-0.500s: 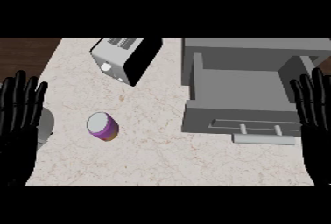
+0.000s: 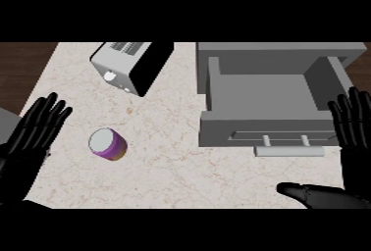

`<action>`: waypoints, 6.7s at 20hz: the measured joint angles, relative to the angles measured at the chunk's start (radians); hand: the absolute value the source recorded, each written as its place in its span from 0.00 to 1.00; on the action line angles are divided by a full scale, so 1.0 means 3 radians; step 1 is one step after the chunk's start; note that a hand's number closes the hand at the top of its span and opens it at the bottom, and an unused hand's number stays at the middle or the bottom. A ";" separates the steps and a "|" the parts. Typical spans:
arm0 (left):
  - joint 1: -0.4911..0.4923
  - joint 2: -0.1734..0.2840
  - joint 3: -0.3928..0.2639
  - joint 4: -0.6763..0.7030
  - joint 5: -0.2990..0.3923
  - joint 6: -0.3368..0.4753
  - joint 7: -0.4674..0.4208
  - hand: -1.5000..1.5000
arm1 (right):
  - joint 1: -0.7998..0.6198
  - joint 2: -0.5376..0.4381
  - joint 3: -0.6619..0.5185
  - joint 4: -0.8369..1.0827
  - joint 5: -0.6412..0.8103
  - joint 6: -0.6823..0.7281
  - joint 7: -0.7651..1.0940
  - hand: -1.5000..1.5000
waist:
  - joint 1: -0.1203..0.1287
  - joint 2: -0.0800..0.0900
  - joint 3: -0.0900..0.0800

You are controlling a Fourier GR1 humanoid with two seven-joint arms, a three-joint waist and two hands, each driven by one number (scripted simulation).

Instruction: Pick up the can, place it into the drawer and close the drawer

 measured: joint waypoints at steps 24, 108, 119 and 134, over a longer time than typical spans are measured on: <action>0.0218 0.0553 0.1100 -0.0048 0.1614 -0.0591 0.1145 0.00 | 0.0924 -0.0177 -0.0987 -0.0149 -0.0838 0.0704 -0.0154 0.00 | 0.0008 -0.0009 0.0002; -0.1858 -0.0124 0.0711 0.5500 -0.0390 -0.1045 -0.1803 1.00 | 0.1222 0.0160 -0.2348 -0.0460 -0.1822 0.1990 0.0351 0.00 | -0.0023 -0.0001 -0.0001; -0.1791 -0.0387 0.0714 0.4806 -0.0136 -0.0913 -0.1603 1.00 | 0.1250 0.0196 -0.2405 -0.0499 -0.1875 0.1965 0.0395 0.00 | 0.0028 -0.0018 0.0004; -0.1580 -0.0831 0.0219 0.2853 0.0183 0.0760 -0.0733 1.00 | 0.1445 0.0248 -0.2295 -0.0722 -0.1930 0.1822 0.0402 0.00 | 0.0029 -0.0029 0.0005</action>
